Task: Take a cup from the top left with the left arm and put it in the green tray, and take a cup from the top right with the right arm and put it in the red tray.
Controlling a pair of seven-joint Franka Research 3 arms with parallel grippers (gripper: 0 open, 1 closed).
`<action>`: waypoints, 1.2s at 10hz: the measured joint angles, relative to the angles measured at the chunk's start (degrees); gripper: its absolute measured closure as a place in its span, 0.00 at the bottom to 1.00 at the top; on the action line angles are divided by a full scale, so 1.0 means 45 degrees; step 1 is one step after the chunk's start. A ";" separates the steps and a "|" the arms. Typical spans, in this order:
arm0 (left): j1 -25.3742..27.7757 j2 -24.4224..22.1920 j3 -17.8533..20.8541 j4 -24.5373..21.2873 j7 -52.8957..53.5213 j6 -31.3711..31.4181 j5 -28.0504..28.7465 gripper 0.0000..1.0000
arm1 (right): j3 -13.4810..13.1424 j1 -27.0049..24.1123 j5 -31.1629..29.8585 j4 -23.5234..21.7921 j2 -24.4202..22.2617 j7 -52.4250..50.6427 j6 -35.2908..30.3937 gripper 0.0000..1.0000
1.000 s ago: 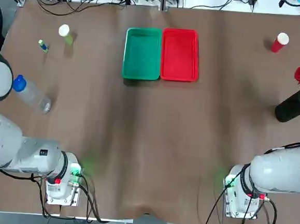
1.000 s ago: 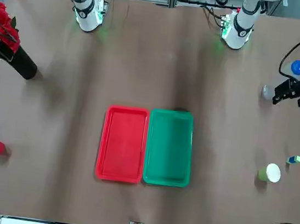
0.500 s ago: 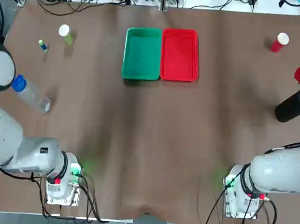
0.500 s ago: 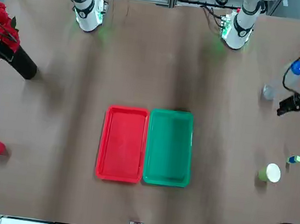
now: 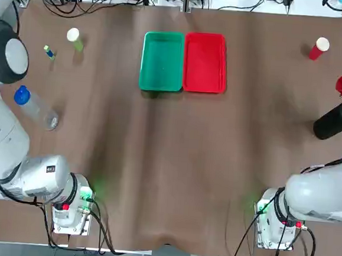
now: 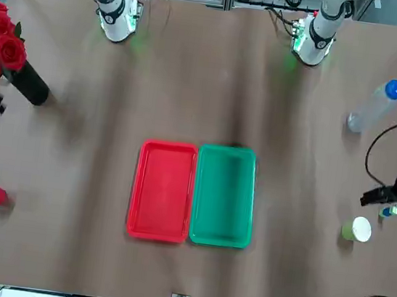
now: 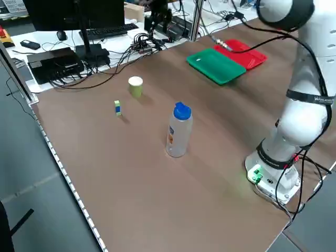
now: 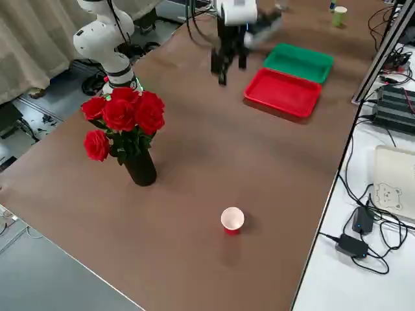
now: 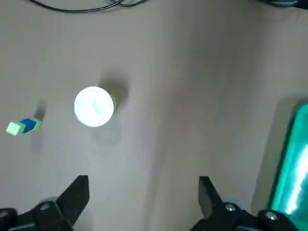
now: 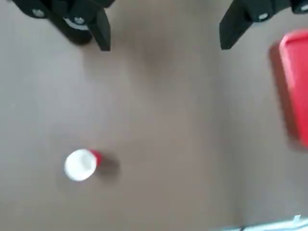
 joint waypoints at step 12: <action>0.0598 0.3749 0.0233 0.0033 0.0078 0.3084 0.1997 0.23 | 0.0014 -0.1993 0.0009 0.0597 0.7039 -0.1842 0.9725 0.00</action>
